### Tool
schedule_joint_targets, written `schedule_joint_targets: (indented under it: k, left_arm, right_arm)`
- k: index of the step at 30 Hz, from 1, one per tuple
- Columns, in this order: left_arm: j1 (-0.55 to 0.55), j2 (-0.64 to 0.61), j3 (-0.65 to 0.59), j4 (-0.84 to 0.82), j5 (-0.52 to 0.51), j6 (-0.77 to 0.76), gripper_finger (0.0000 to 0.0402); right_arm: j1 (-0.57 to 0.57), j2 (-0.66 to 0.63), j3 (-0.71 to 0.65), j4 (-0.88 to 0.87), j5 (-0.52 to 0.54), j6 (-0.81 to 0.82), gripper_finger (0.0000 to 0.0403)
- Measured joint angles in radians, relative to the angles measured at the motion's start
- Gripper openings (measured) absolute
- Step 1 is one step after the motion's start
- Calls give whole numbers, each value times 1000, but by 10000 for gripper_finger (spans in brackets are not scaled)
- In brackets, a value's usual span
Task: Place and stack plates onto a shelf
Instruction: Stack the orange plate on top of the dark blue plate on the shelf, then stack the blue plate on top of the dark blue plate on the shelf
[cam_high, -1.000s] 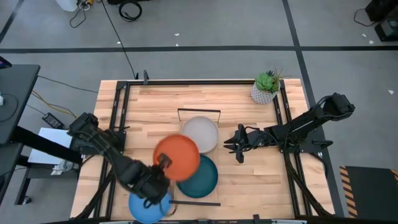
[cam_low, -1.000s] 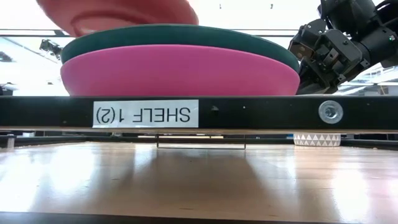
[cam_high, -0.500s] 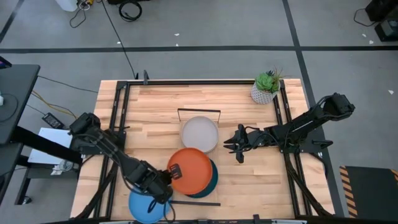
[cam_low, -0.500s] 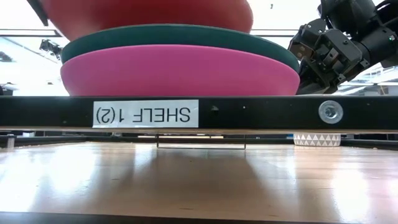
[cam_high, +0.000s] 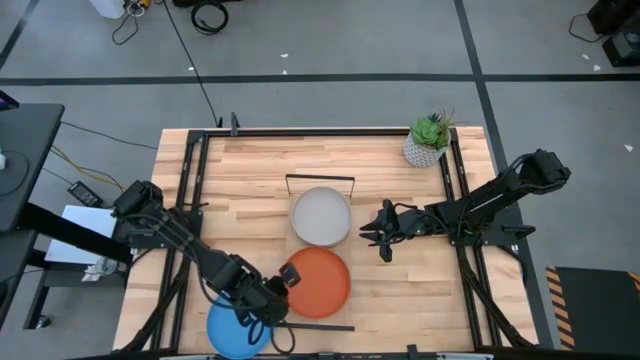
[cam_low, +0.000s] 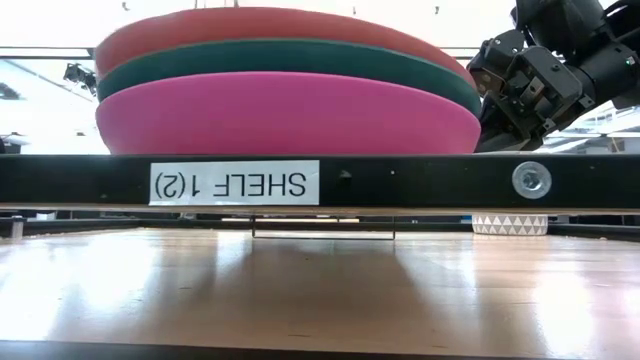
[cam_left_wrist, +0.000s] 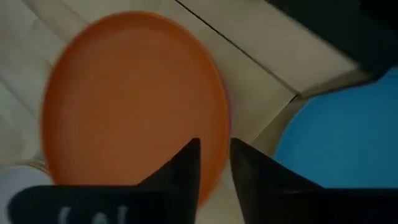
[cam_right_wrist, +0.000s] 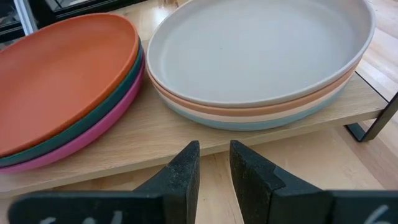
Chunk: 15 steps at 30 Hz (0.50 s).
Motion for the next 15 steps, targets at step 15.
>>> schedule_joint_targets:
  k: [15]
  left_arm:
    - [-48,-89,-94,-207,-31,-555,114]
  right_arm:
    - [0,0,0,-2,-1,0,94]
